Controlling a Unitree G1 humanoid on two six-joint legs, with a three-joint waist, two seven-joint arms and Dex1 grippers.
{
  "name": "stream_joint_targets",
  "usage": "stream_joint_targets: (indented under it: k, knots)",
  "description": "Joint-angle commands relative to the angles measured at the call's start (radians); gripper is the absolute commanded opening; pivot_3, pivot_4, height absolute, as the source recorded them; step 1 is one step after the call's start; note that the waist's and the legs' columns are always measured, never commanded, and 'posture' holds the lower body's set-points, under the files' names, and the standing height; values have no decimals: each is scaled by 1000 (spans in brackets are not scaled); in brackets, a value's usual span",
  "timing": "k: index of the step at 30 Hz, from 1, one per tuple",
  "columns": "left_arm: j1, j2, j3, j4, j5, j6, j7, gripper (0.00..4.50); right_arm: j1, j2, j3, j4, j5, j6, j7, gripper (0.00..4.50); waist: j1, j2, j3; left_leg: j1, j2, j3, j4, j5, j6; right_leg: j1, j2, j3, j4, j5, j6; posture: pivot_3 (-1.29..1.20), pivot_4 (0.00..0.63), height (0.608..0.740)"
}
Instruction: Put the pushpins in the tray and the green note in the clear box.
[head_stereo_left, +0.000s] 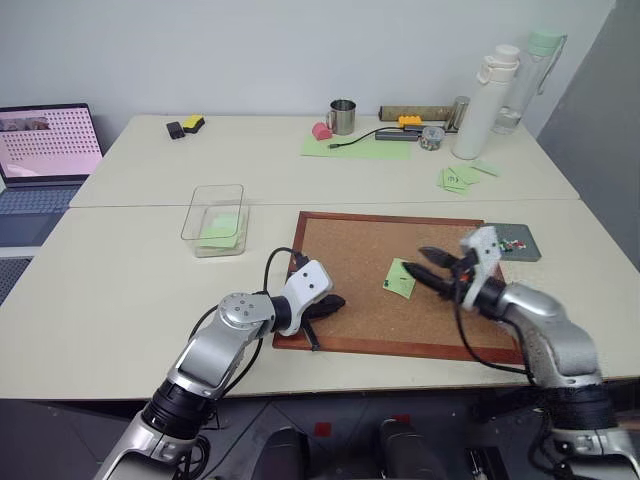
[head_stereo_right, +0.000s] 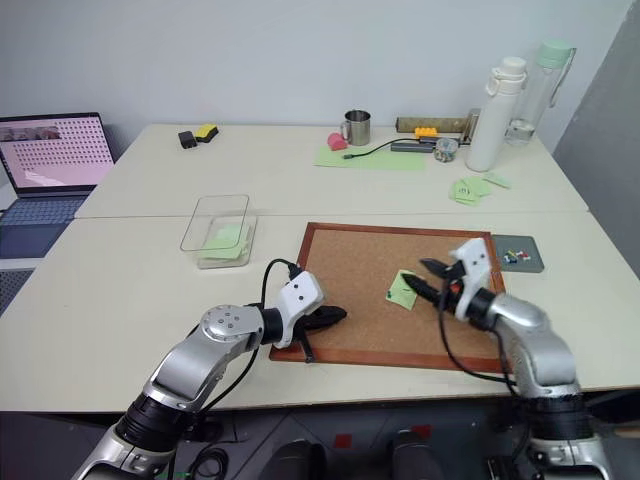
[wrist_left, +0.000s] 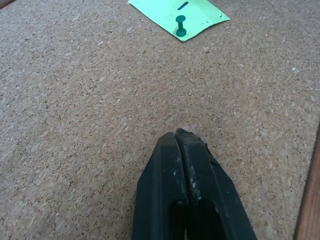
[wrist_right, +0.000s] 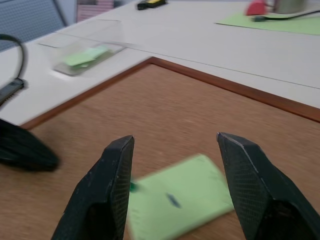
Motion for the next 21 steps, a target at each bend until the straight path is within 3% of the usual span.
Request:
stream_joint_targets:
  k: [1, 12, 21]
  knots:
    - [15, 16, -9, 32, 15, 32, 1, 0, 17, 29, 74, -74, -35, 29, -43, 2744, 1, 0, 0, 0, 0, 0, 0, 0, 0, 0, 0, 0, 0, 0, 0, 0, 150, 740]
    - [23, 19, -1, 18, 12, 44, 9, 0, -34, 85, 140, 66, -129, 24, -101, 2744, 1, -1, 0, 0, 0, 0, 0, 0, 0, 0, 0, 0, 0, 0, -1, 0, 150, 740]
    - [24, 15, 0, 17, 11, 47, 14, 0, -25, 98, 138, 83, -135, 14, -97, 1183, 1, -1, 0, 0, 0, 0, 0, 0, 0, 0, 0, -1, 0, 0, -1, 0, 150, 740]
